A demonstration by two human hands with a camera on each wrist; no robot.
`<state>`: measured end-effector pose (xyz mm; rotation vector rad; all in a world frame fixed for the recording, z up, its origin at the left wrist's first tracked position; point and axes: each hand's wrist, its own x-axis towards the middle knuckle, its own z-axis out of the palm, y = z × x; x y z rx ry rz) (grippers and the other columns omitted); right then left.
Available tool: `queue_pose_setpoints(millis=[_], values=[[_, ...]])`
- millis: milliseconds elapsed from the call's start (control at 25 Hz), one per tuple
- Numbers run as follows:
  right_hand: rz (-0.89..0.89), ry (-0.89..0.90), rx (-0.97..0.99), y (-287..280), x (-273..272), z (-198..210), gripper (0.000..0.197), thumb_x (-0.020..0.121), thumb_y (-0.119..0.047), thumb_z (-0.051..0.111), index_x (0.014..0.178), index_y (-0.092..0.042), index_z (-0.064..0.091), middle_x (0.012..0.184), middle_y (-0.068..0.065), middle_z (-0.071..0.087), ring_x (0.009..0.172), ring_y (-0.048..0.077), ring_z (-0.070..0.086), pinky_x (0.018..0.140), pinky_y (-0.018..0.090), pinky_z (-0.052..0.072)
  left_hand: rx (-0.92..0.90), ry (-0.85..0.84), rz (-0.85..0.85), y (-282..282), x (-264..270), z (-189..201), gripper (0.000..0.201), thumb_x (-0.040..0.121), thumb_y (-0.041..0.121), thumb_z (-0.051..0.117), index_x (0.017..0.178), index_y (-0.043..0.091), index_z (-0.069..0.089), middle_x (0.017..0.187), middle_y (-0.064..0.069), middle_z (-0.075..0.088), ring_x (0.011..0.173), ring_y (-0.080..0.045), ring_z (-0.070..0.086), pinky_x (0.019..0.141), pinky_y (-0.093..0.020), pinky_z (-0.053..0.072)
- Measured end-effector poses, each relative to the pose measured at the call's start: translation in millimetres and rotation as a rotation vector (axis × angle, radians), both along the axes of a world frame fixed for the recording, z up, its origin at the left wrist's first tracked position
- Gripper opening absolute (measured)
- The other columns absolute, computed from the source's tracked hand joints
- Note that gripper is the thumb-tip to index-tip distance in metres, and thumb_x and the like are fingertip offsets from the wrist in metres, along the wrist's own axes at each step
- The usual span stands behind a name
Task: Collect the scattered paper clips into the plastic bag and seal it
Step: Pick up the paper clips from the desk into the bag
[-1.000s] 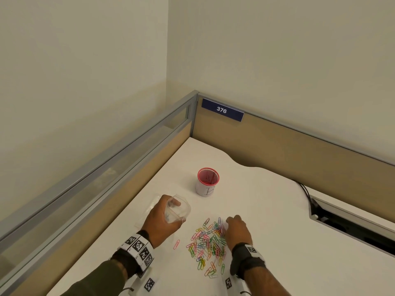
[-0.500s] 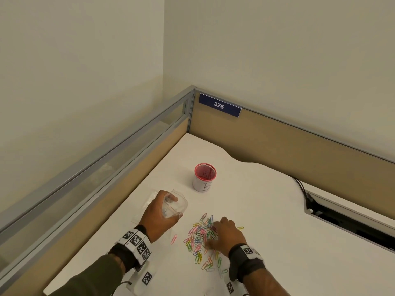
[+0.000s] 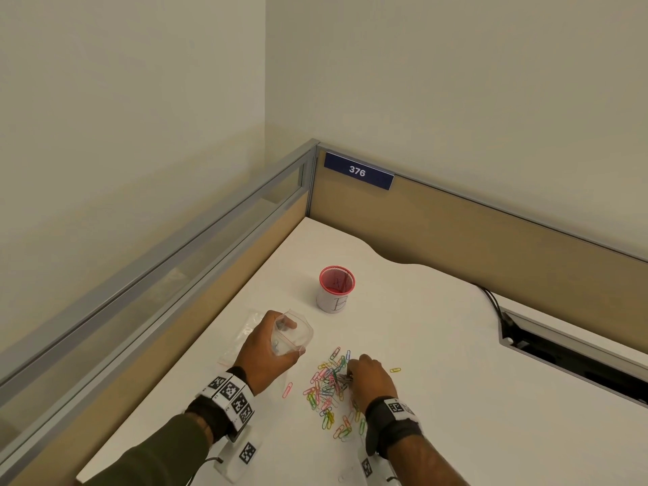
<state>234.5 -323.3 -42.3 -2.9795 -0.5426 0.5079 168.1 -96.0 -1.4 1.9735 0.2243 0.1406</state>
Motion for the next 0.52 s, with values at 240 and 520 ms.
queue_pose_setpoints(millis=[240, 520], values=[[-0.126, 0.019, 0.084, -11.5, 9.9, 7.3, 0.019, 0.087, -0.007, 0.044, 0.092, -0.011, 0.062, 0.103, 0.009, 0.067, 0.091, 0.024, 0.061, 0.080, 0.032, 0.050, 0.006, 0.010, 0.004, -2.2, 2.0, -2.5, 0.052, 0.076, 0.023, 0.083, 0.112, 0.028, 0.047, 0.116, 0.008, 0.056, 0.113, -0.018, 0.056, 0.090, -0.025, 0.052], [-0.318, -0.004, 0.609, -15.7, 18.7, 61.2, 0.009, 0.082, -0.011, 0.070, 0.075, -0.016, 0.069, 0.069, 0.003, 0.069, 0.060, 0.016, 0.063, 0.065, 0.033, 0.058, 0.011, 0.023, 0.000, -4.2, 5.5, -4.6, 0.052, 0.074, 0.024, 0.084, 0.111, 0.028, 0.047, 0.116, 0.006, 0.057, 0.113, -0.018, 0.056, 0.091, -0.026, 0.052]])
